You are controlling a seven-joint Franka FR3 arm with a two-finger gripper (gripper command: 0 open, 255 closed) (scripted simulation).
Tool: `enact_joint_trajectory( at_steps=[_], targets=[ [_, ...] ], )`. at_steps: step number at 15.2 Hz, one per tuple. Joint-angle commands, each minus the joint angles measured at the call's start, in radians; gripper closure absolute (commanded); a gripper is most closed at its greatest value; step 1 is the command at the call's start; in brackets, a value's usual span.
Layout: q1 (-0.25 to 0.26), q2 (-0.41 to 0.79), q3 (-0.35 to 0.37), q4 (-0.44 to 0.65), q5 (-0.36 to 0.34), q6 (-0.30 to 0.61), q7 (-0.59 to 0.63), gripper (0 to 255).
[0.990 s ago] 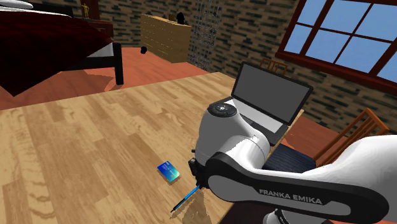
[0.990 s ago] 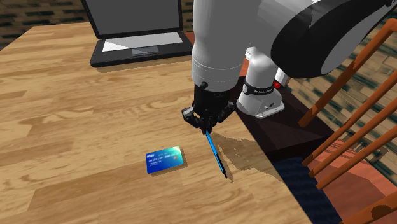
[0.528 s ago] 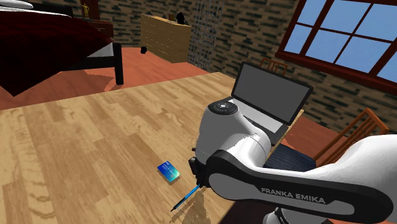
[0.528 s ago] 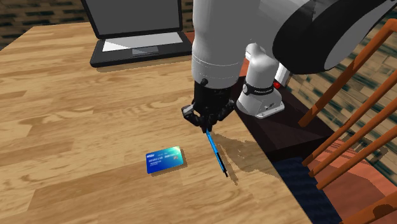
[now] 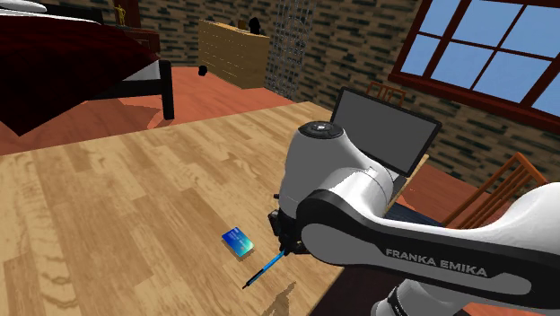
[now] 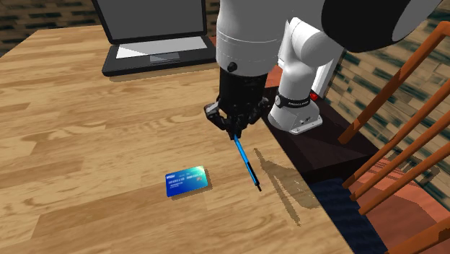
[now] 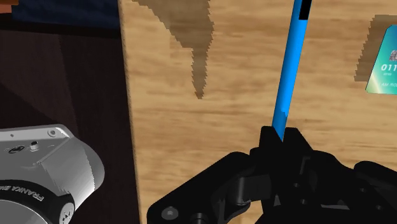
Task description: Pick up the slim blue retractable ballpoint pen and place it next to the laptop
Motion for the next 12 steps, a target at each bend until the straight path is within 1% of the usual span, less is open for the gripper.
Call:
enact_joint_trajectory(
  at_steps=[1,12],
  targets=[
    [0.005,-0.012,-0.025,0.014,-0.013,-0.030,-0.001,255],
    [0.010,-0.046,-0.124,0.117,-0.078,-0.178,0.002,255]
  ],
)
